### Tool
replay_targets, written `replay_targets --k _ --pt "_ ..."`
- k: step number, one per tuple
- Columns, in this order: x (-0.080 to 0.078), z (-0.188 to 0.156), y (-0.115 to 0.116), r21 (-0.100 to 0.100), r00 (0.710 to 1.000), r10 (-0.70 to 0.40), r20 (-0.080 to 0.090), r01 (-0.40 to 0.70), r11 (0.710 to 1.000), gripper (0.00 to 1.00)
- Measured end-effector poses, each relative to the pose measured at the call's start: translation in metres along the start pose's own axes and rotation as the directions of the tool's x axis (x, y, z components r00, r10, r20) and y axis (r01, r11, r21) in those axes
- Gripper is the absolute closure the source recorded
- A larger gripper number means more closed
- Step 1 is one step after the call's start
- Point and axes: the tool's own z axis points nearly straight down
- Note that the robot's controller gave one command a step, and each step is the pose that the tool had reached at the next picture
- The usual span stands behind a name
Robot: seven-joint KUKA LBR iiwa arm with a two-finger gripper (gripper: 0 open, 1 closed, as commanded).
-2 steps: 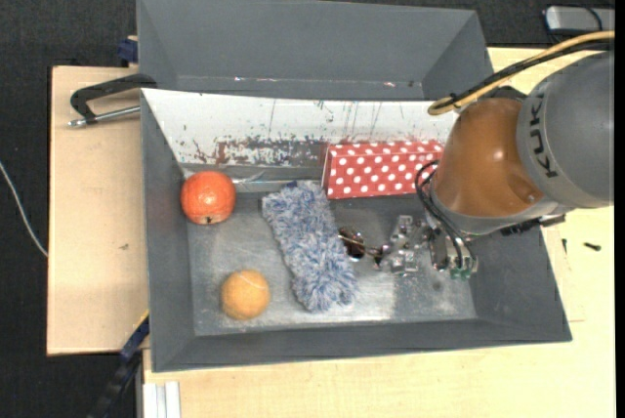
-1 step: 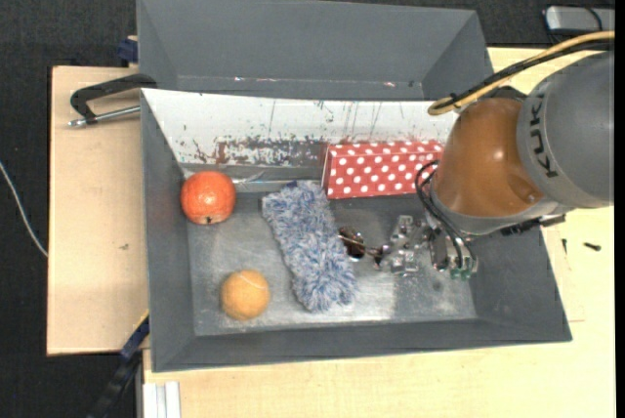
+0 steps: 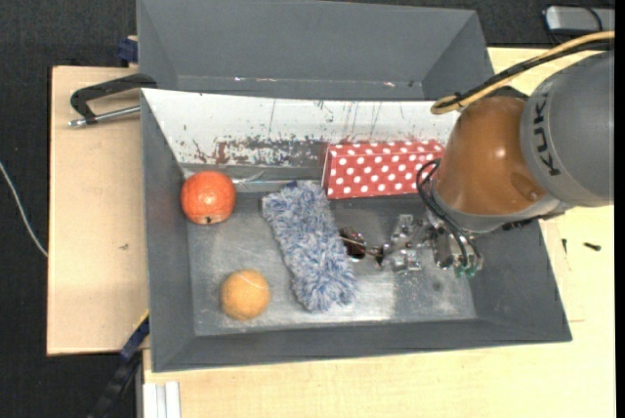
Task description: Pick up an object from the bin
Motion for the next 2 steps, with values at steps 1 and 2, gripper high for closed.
replay_targets --k 1,2 --pt "-0.0214 0.0008 0.0248 0.002 0.976 -0.220 0.002 0.220 0.976 0.00" --pt "-0.0223 -0.0005 0.0246 0.003 0.976 -0.220 0.003 0.220 0.976 1.00"
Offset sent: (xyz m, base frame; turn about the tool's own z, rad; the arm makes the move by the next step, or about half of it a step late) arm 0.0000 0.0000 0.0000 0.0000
